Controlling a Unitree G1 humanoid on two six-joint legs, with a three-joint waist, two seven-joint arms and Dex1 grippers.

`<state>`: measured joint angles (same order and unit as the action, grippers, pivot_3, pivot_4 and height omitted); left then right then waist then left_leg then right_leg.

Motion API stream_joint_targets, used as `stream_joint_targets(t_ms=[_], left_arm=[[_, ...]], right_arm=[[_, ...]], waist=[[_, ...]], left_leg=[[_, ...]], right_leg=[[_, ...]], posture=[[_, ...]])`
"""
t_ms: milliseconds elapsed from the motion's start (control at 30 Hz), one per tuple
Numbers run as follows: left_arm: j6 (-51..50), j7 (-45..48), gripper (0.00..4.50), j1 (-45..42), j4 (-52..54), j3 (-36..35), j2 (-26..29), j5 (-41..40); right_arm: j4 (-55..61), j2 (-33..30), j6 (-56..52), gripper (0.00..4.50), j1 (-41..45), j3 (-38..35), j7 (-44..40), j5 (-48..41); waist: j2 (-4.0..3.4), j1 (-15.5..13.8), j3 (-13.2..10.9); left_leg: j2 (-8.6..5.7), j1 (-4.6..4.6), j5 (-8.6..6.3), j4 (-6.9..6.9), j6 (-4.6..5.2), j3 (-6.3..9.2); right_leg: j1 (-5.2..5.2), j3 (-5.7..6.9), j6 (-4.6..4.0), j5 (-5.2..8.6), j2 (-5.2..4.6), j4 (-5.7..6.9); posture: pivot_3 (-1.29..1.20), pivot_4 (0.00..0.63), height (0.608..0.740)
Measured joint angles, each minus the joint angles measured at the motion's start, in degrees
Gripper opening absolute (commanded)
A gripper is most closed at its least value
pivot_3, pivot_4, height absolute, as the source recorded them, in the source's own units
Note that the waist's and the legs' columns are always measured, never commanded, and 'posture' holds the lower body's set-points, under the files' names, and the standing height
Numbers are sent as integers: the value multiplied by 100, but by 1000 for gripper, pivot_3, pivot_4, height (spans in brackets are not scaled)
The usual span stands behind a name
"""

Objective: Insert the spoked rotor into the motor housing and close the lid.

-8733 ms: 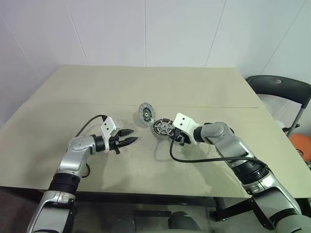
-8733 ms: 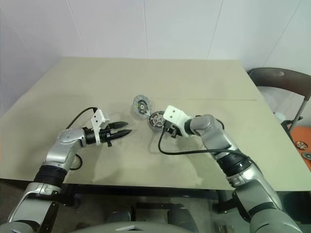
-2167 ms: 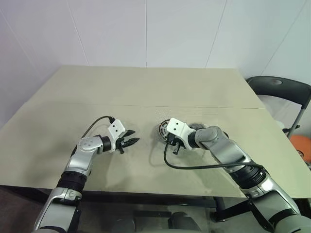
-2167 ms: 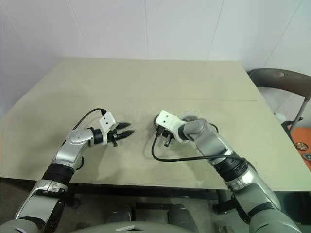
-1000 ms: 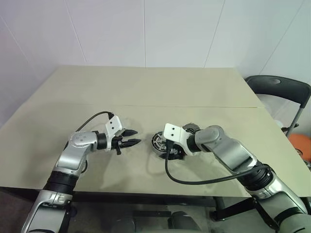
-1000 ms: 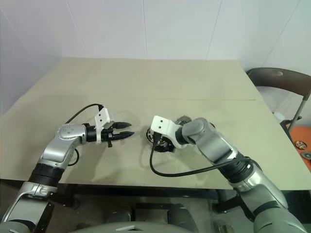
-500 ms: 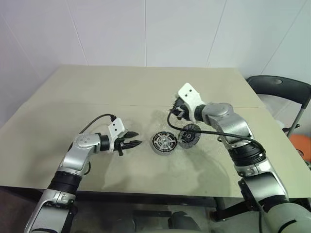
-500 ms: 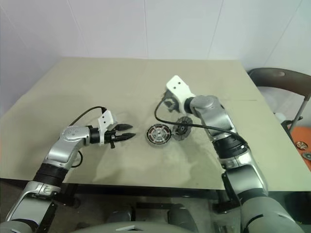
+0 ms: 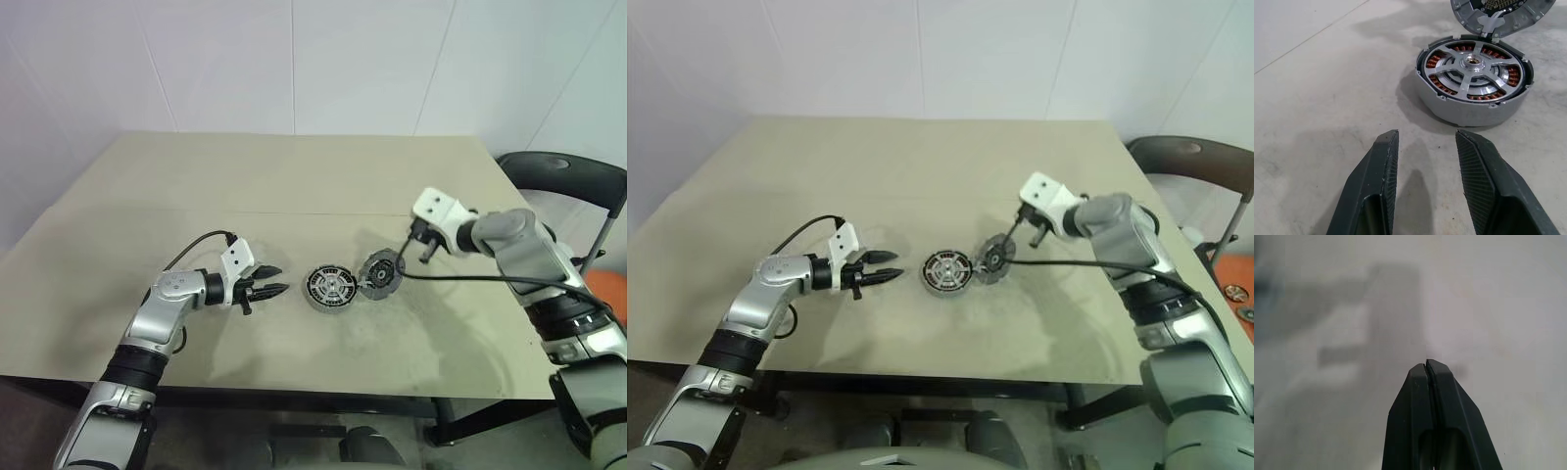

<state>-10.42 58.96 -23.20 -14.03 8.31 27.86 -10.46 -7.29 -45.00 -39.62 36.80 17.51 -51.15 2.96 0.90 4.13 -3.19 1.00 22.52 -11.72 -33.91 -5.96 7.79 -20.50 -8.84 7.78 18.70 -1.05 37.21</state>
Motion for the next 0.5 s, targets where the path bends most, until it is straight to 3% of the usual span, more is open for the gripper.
stream_joint_targets(t_ms=[267, 500], left_arm=[[0, -23, 1940, 0, -10, 14, -34, 3], [44, -22, 1940, -1, -121, 39, -40, 12]], right_arm=[[1089, 38, -413, 24, -512, -253, -799, -876], [1517, 471, -945, 24, -535, -632, -768, -1684]], waist=[[-5, -17, -3], [-5, -19, -3]], left_leg=[[0, -2, 0, -5, 0, 0], [0, -3, 0, -10, 0, 0]], right_leg=[[5, -1, 2, 1, 0, 1], [6, -1, 1, 0, 1, 3]], posture=[[0, 0, 740], [0, 0, 740]])
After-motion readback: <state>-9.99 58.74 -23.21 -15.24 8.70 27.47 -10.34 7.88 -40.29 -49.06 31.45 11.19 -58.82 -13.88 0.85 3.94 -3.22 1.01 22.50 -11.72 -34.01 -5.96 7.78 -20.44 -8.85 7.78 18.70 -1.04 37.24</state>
